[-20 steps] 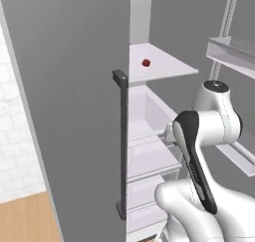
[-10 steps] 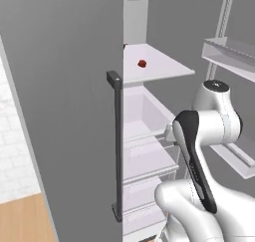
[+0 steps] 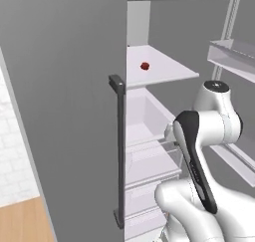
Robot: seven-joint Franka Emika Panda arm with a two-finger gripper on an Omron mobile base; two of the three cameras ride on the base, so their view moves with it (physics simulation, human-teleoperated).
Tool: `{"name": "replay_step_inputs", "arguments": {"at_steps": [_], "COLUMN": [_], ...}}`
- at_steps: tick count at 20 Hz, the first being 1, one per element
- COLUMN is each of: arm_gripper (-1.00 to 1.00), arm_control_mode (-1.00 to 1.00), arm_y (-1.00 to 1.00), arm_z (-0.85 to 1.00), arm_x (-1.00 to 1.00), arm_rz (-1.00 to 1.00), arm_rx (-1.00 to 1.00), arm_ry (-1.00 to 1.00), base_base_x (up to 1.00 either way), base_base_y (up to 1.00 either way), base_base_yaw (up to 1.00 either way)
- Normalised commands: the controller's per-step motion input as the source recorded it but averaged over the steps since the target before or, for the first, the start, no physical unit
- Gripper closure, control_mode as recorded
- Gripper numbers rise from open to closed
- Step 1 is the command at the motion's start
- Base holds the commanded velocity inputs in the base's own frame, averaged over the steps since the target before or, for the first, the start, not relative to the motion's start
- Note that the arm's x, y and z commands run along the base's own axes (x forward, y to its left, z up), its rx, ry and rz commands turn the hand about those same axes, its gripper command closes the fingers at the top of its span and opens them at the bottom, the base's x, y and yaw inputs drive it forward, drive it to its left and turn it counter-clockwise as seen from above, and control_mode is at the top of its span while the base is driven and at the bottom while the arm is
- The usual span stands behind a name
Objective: Take the strawberry from the fridge and place it on top of the pancake, located on the dining counter.
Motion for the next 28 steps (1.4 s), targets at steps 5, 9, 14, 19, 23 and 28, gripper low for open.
{"name": "replay_step_inputs", "arguments": {"at_steps": [5, 9, 14, 19, 23, 28], "arm_gripper": [-1.0, -1.0, -1.0, -1.0, -1.0, -1.0], "arm_control_mode": [1.0, 1.0, 1.0, -1.0, -1.0, -1.0], "arm_y": [0.0, 0.0, 0.0, 0.0, 0.06, 0.14], "arm_z": [0.0, 0.0, 0.0, 0.09, 0.43, 0.73], "arm_x": [0.0, 0.0, 0.0, 0.0, 0.18, 0.33], "arm_rz": [0.0, 0.0, 0.0, 0.0, 0.07, 0.14], "arm_rx": [0.0, 0.0, 0.0, 0.0, -0.05, -0.03], "arm_ry": [0.0, 0.0, 0.0, -0.09, -0.35, -0.24], "base_base_x": [0.04, 0.08, 0.12, 0.05, 0.0, 0.0], "base_base_y": [-0.41, -0.25, 0.0, 0.0, 0.0, 0.0], "base_base_yaw": [0.12, 0.08, 0.0, 0.0, 0.0, 0.0]}}
